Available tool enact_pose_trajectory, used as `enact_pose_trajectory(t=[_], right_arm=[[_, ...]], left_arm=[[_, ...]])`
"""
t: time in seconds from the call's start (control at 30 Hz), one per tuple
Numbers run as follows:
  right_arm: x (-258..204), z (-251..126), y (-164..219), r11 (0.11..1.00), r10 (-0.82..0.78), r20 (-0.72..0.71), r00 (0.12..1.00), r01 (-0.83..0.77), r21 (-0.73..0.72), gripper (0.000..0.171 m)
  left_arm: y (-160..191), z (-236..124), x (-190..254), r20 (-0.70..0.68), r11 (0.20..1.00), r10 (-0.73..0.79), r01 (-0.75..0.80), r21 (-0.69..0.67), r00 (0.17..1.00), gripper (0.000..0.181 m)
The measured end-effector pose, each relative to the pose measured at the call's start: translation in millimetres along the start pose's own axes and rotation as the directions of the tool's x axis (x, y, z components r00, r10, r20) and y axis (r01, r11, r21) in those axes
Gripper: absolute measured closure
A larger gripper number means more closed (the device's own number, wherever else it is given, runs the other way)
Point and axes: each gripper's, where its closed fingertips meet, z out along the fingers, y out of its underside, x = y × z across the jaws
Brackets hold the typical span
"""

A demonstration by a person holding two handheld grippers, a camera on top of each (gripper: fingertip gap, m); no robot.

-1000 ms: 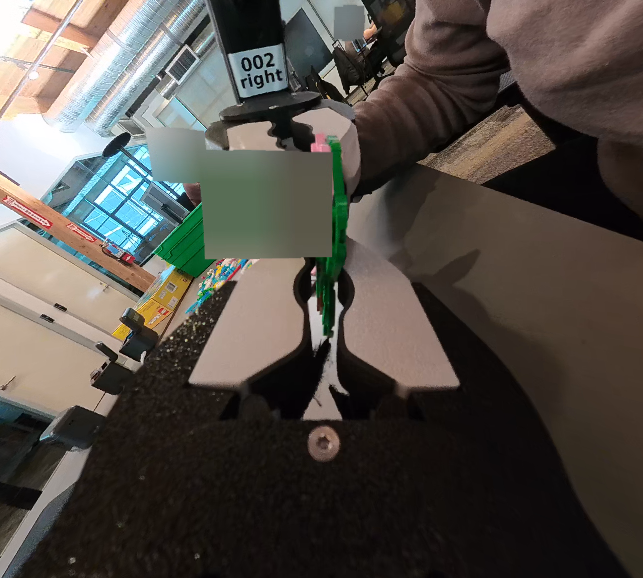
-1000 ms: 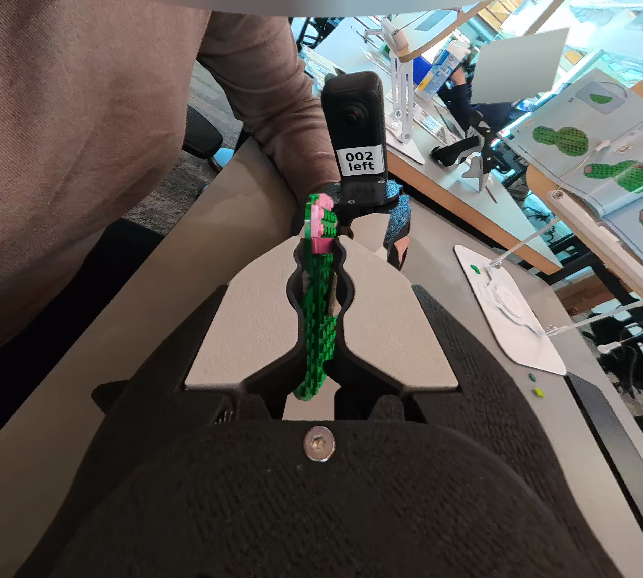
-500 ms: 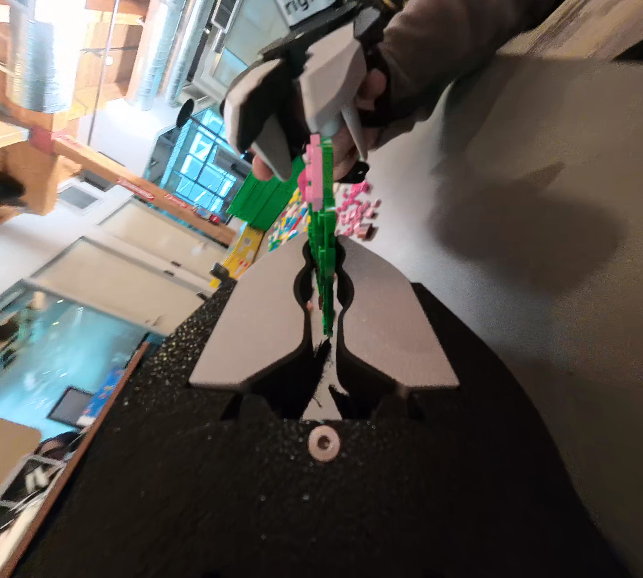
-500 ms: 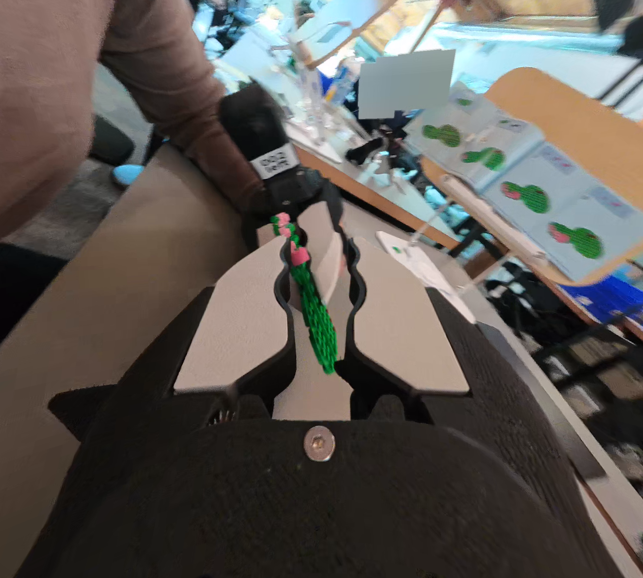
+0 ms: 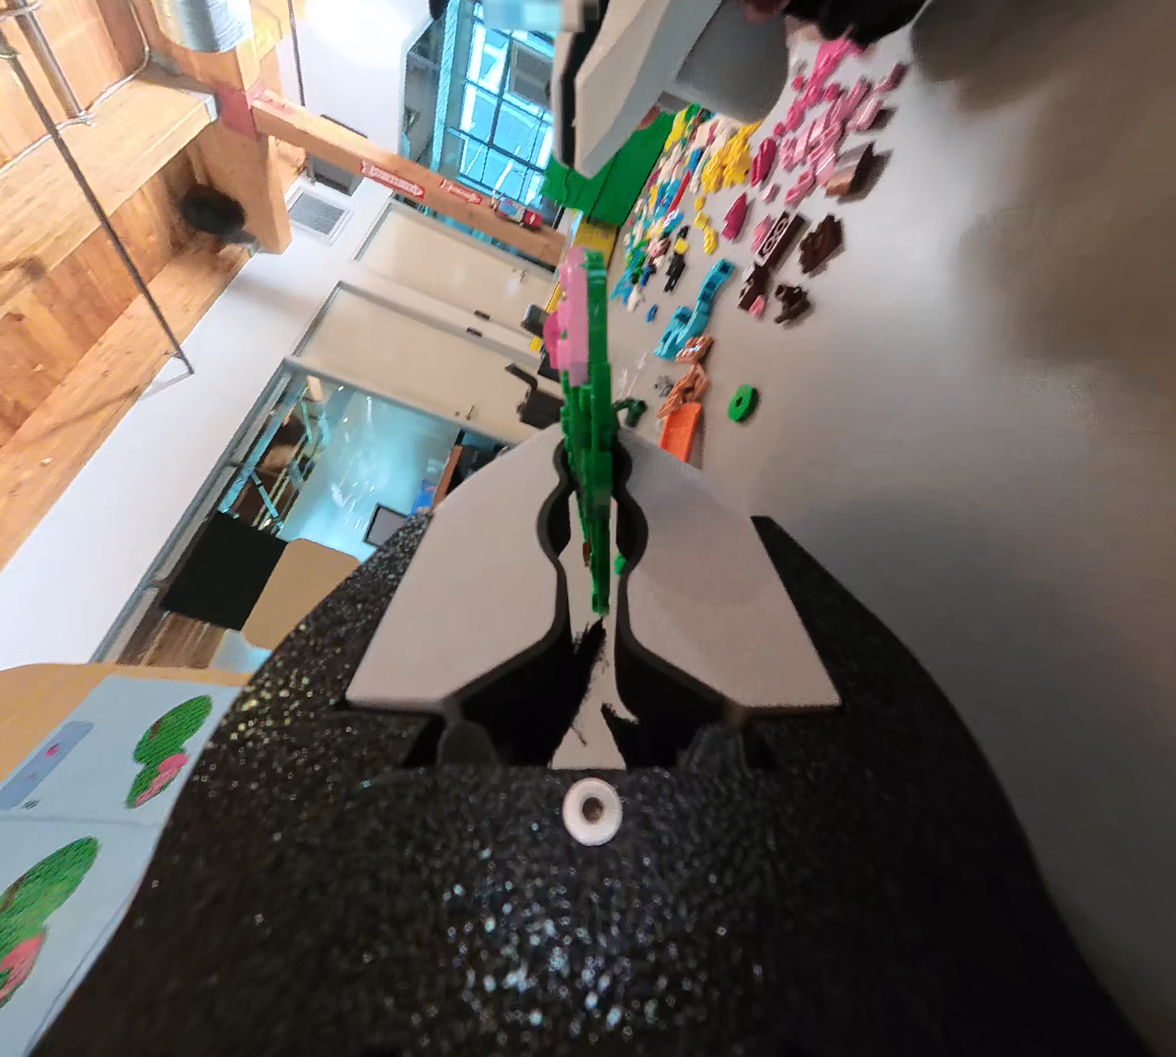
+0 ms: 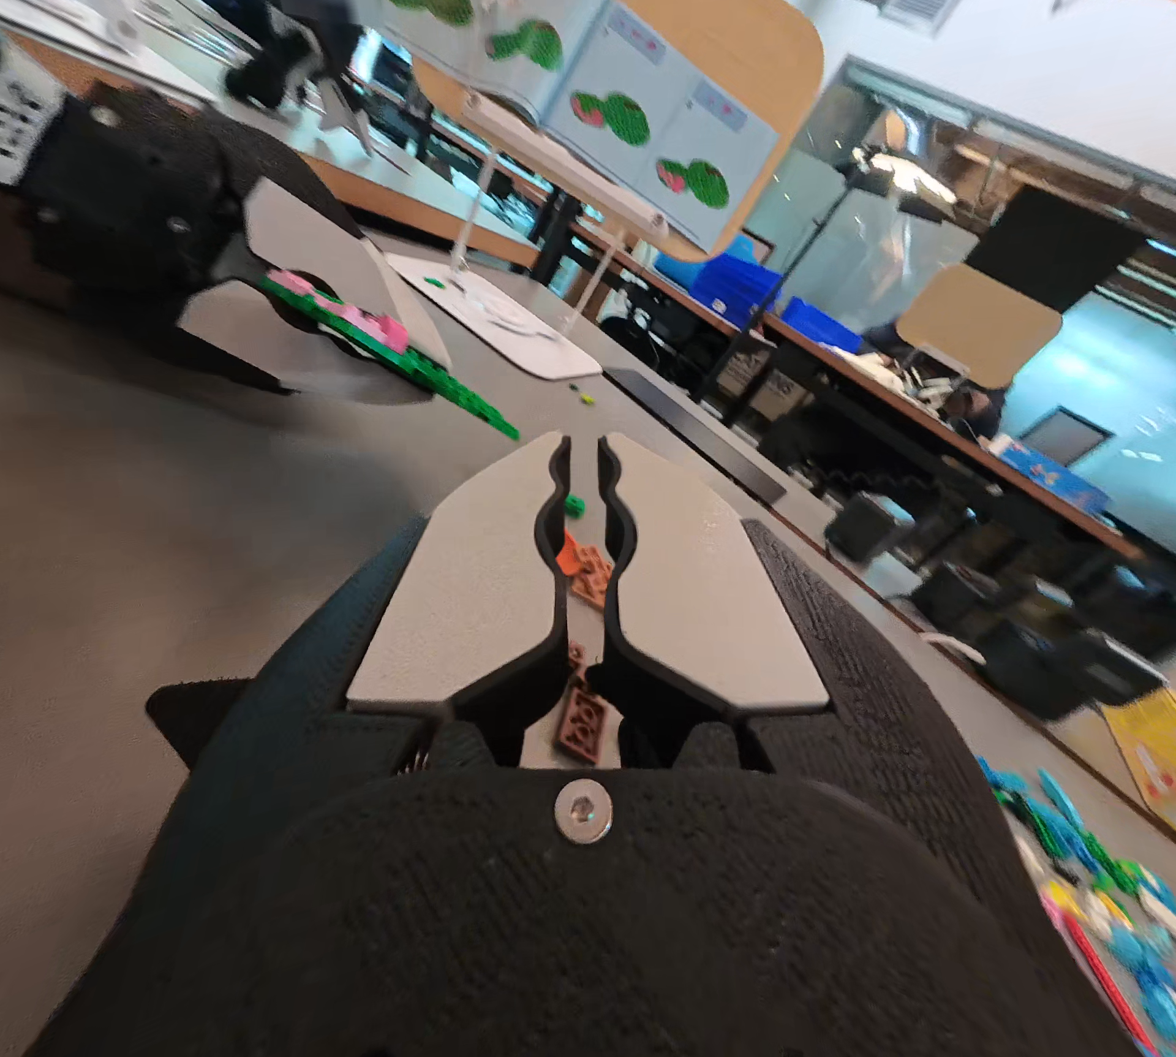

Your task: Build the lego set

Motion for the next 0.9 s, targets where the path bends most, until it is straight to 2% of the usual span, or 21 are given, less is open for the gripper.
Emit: enact_pose_trajectory(t=[0.2,0.33,0.6,0.73,0.9], right_arm=[[20,-3,4,0.997,0.074,-0.086,0.994,-0.074,0.0,0.169],[22,-3,4,0.999,0.05,-0.111,0.993,-0.05,-0.001,0.171],[19,-3,0,1.0,-0.002,-0.112,0.994,0.004,0.018,0.171],[17,-1,0,1.0,-0.026,-0.112,0.993,0.027,0.012,0.171],[18,-3,0,0.999,-0.033,-0.114,0.993,0.035,0.017,0.171]], left_arm=[[19,5,-11,0.07,0.993,0.05,-0.042,-0.111,0.996,0.172],[29,8,-12,0.081,0.98,0.101,-0.086,-0.177,0.992,0.172],[72,-3,-34,0.167,0.934,0.102,-0.036,-0.354,0.981,0.172],[77,-5,-35,0.162,0.925,0.134,-0.064,-0.375,0.978,0.172],[63,-5,-27,0.118,0.936,0.192,-0.146,-0.32,0.974,0.172]])
